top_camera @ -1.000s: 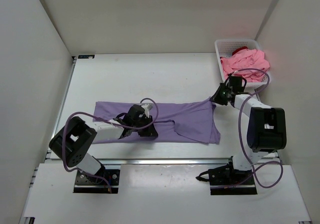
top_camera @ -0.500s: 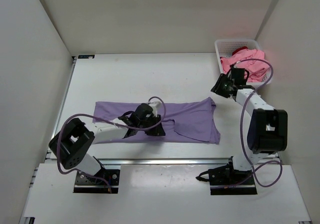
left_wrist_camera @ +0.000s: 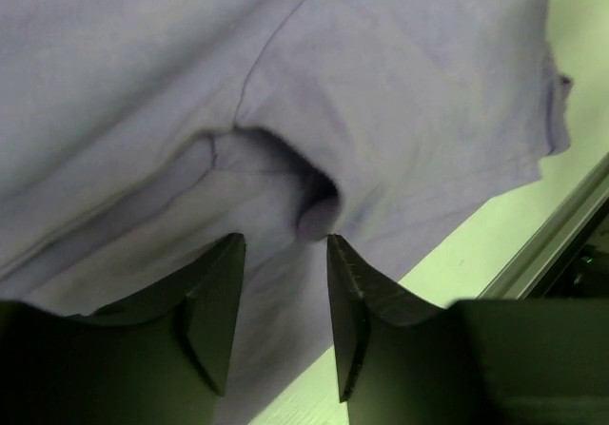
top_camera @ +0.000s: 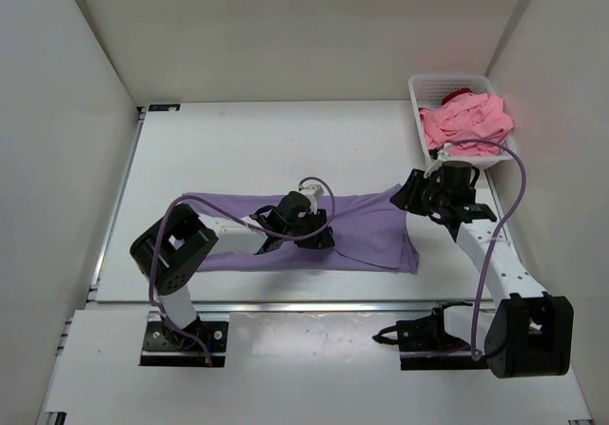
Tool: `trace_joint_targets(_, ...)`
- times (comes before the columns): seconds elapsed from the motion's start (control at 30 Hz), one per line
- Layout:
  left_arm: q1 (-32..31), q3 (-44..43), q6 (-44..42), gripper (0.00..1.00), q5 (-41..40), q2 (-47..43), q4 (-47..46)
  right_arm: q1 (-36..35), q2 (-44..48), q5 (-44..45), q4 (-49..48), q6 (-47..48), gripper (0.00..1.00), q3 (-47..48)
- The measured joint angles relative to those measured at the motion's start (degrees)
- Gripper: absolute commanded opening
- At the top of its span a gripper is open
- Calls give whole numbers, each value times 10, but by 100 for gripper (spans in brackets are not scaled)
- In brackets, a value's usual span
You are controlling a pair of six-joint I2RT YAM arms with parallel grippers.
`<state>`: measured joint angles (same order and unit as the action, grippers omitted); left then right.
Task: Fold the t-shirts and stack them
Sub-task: Fold the other side of the tshirt into a rectangle
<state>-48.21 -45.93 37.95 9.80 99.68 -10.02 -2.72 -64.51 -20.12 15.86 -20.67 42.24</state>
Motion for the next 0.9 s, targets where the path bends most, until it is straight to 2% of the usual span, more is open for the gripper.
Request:
trace_joint_targets(0.17, -2, -9, 0, 56, -4, 6, -23, -3, 17, -19, 2, 6, 28, -27)
trace_joint_targets(0.3, -7, -16, 2, 50, -4, 17, -34, -9, 16, -31, 9, 8, 28, -37)
trace_joint_targets(0.37, -9, -21, 6, 41, -3, 28, -39, -10, 17, -35, 8, 9, 29, -37)
trace_joint_targets(0.47, -10, -22, 16, 21, 2, 41, -43, -9, 22, -41, 9, 10, 29, -37)
trace_joint_targets(0.53, -10, -22, 24, 16, 6, 41, -42, -9, 24, -42, 10, 12, 29, -37)
trace_joint_targets(0.8, -14, 6, 97, 17, 34, -3, -43, -26, 14, -16, 39, 10, 29, -37)
trace_joint_targets(0.87, -14, 27, 127, 20, 51, -16, -55, -35, 5, -10, 41, 5, 29, -37)
trace_joint_targets(0.9, -14, 39, 143, 25, 63, -19, -59, -40, -1, -5, 42, 2, 29, -37)
